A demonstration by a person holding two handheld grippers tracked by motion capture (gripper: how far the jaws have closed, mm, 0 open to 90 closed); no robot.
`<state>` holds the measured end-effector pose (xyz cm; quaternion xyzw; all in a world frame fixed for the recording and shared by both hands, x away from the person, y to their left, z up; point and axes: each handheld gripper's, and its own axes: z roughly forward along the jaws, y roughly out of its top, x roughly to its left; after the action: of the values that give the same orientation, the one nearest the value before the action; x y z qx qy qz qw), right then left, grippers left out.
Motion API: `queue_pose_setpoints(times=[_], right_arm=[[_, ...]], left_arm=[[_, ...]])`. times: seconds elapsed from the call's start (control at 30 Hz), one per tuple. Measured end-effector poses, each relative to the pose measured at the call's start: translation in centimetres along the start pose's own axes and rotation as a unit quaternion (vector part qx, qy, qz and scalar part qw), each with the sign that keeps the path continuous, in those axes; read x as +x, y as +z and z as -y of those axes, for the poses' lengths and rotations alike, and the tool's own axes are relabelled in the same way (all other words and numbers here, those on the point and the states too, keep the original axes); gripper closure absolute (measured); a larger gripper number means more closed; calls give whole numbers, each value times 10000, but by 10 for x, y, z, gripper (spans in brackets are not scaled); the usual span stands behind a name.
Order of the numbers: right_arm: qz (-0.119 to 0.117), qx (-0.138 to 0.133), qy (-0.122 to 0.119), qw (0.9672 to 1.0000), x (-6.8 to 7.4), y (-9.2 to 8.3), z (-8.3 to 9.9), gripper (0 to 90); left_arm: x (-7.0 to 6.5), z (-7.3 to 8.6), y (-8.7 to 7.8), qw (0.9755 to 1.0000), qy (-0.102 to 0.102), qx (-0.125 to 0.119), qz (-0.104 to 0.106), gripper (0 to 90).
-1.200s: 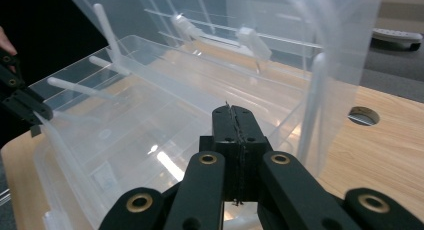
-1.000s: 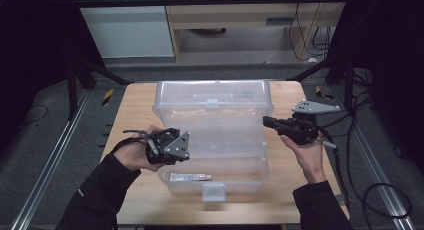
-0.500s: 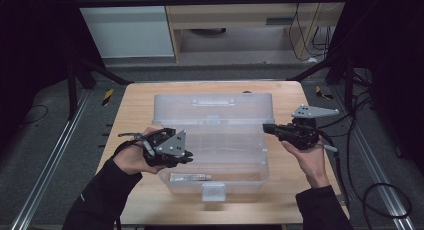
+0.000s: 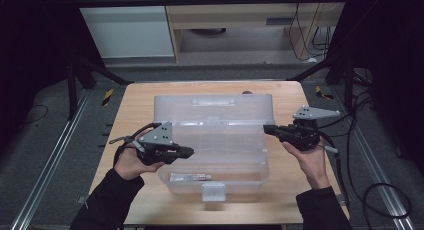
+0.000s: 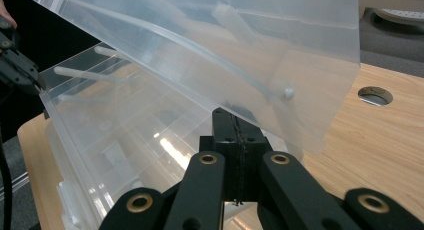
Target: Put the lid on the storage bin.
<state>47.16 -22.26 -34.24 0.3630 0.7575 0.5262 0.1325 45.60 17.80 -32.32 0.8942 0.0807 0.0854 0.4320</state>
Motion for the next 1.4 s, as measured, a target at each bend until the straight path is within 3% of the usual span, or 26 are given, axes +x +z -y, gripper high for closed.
queue_pose_setpoints(times=[0.1, 0.23, 0.43, 0.63, 0.8, 0.97, 1.27, 1.4], right_arm=[[4, -9, 2, 10000, 0, 0, 0, 900], [-3, 16, 7, 10000, 1, -1, 1, 900], [9, 53, 12, 10000, 0, -3, 5, 900], [39, 151, -39, 9999, 4, -5, 9, 900], [69, 239, -82, 9997, 8, -7, 13, 900], [80, 292, -118, 9995, 12, -10, 20, 900], [167, 397, -209, 9989, 19, -19, 32, 900], [314, 580, -235, 9975, 21, -20, 39, 900]], left_arm=[[2, 2, -5, 9995, -220, -165, -172, 897], [7, 11, -11, 9968, -543, -320, -495, 898], [15, 31, -23, 9888, -1105, -549, -834, 899], [23, 51, -38, 9810, -1465, -647, -1095, 899], [26, 62, -38, 9772, -1664, -632, -1157, 899], [25, 67, -37, 9756, -1765, -639, -1143, 899], [17, 80, -37, 9756, -1810, -501, -1135, 898], [12, 86, -34, 9762, -1798, -371, -1157, 898]])
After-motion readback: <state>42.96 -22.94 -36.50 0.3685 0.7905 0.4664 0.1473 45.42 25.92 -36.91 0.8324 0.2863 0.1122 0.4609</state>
